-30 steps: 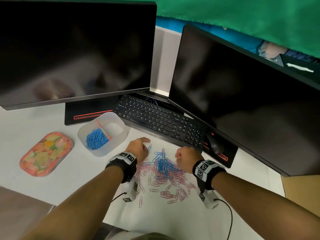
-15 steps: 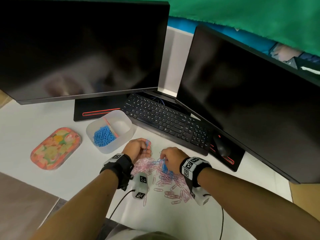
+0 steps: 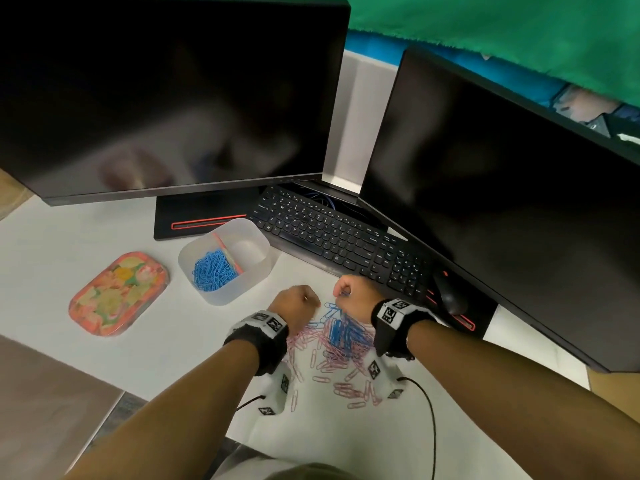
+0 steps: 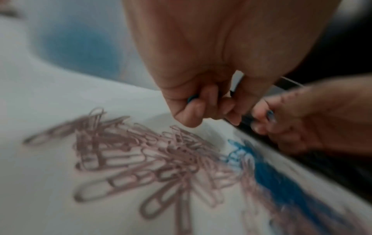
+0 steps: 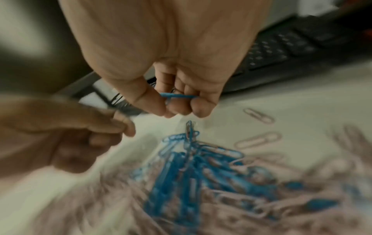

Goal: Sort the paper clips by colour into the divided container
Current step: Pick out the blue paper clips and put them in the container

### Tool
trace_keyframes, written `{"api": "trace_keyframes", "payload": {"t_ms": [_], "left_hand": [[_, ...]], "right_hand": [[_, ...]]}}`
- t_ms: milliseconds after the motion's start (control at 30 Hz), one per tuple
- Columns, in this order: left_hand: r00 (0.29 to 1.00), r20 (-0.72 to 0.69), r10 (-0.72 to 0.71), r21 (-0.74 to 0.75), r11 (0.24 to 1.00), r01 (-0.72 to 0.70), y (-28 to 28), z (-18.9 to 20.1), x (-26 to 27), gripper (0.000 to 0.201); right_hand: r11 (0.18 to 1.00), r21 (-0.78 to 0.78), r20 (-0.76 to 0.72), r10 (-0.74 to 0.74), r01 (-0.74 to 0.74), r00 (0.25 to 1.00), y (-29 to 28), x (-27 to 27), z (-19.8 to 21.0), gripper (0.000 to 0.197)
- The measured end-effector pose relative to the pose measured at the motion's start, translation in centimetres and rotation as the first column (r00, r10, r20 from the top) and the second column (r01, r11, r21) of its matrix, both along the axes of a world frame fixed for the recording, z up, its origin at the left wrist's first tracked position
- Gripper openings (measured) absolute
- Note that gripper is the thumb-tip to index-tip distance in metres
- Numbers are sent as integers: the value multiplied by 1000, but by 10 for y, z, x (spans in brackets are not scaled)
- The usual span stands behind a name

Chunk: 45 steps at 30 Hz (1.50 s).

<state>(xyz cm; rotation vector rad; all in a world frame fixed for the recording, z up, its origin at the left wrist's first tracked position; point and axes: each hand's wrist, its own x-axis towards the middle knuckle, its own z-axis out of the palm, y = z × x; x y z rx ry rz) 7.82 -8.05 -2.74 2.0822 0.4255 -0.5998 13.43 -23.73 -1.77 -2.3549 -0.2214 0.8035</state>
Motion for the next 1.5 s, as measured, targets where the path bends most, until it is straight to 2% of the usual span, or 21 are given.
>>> {"api": "trace_keyframes", "payload": {"t_ms": [67,100,167,267,433,533,700,800,933,1000,1067,1167,1233,1333,1400,1433,1500], "left_hand": [[968,10,-252,254,937,242,-6,1,-5,15],[940,1,-340,330,888,321,-9,0,-6,18],[904,-32,-427,409,820,401,-11,-1,-7,23],[893,-48,-447,453,787,419,-11,-4,-6,20],[902,-72,-425,447,795,411,-9,-2,-3,10],[930,-15,-366,395,853,342,-5,-2,-2,10],[985,100,-141,206,971,118,3,2,-1,11],[993,122,7,77,997,-16,8,4,-1,11],[983,101,150,-125,983,-137,18,6,-4,15],[972,89,216,-222,956,-192,21,11,-6,19],[959,53,280,-283,925,-254,23,19,-10,17],[926,-21,377,-370,857,-358,31,27,-13,16],[891,-55,451,-432,794,-428,37,29,-16,18],[815,-101,571,-514,671,-534,49,39,-19,16],[765,-110,635,-559,597,-576,59,48,-21,16],[742,-117,660,-574,565,-593,65,51,-22,17],[700,-137,701,-603,502,-620,77,59,-22,16]], "right_hand": [[978,-142,115,168,-151,979,3,-2,-2,19],[959,-186,148,243,-215,959,5,-4,-4,25],[912,-244,169,374,-329,912,7,-5,-8,35],[860,-283,168,481,-425,860,9,-4,-13,40],[832,-303,151,524,-465,838,11,-1,-16,36],[819,-306,126,540,-485,832,13,0,-18,33],[785,-365,47,552,-500,832,18,3,-16,32],[757,-392,17,574,-523,818,21,3,-14,28],[735,-410,5,594,-540,805,24,2,-13,20],[752,-408,15,573,-518,820,24,0,-12,18],[813,-359,36,503,-459,863,24,-1,-12,12],[937,-162,55,321,-309,945,25,-1,-7,15],[982,-5,26,190,-190,981,28,0,-1,16],[980,198,-129,32,-6,991,40,1,14,8],[942,301,-310,-52,150,949,54,2,22,12],[919,338,-366,-69,201,928,62,2,27,13],[895,386,-386,-63,223,921,83,4,35,13]]}}
